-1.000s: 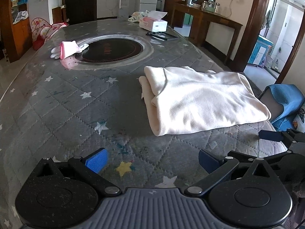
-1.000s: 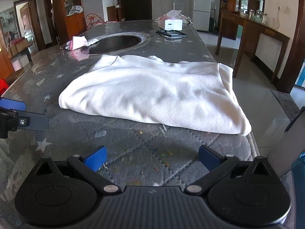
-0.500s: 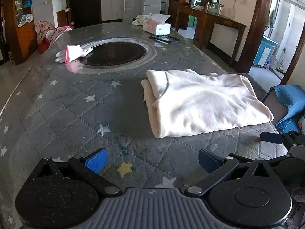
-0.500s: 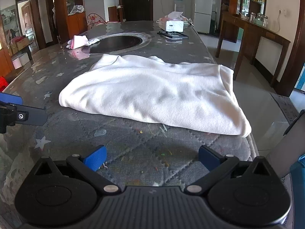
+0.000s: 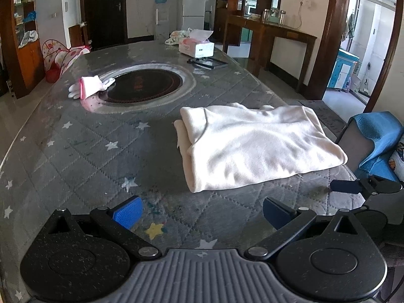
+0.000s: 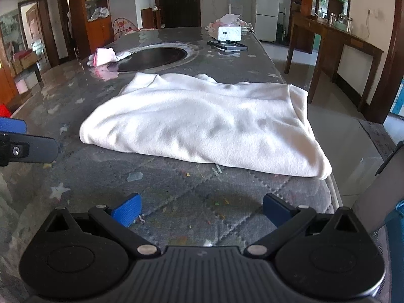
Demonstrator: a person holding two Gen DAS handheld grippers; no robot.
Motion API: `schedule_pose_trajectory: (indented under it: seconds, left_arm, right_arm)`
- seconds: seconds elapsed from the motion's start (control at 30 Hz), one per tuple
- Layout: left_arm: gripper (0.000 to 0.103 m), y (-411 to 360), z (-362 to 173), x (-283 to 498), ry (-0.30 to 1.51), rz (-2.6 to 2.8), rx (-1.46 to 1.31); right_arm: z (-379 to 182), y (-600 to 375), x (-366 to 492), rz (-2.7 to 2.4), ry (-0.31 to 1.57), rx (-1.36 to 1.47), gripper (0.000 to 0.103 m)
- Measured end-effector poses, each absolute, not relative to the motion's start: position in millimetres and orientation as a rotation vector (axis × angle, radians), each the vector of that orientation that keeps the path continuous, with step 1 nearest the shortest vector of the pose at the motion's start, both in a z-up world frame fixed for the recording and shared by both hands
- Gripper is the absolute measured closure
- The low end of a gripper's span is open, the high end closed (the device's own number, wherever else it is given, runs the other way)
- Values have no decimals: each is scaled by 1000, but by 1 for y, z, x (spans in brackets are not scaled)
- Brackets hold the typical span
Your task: Fold clothes
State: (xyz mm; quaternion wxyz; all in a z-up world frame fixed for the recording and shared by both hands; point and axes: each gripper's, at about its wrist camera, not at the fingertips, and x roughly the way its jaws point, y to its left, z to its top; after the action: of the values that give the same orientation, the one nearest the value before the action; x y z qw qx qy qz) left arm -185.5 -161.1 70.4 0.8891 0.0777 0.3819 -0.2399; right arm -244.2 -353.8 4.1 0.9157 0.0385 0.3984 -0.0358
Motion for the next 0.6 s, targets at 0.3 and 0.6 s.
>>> schedule_pose_trajectory:
  seconds: [0.3, 0.6]
  left_arm:
    - [0, -168, 74, -189, 786, -515, 161]
    - [0, -175, 75, -194, 778, -538, 164]
  right_arm:
    - [14, -361, -250, -119, 793, 116, 0]
    - [18, -364, -255, -153, 778, 120, 0]
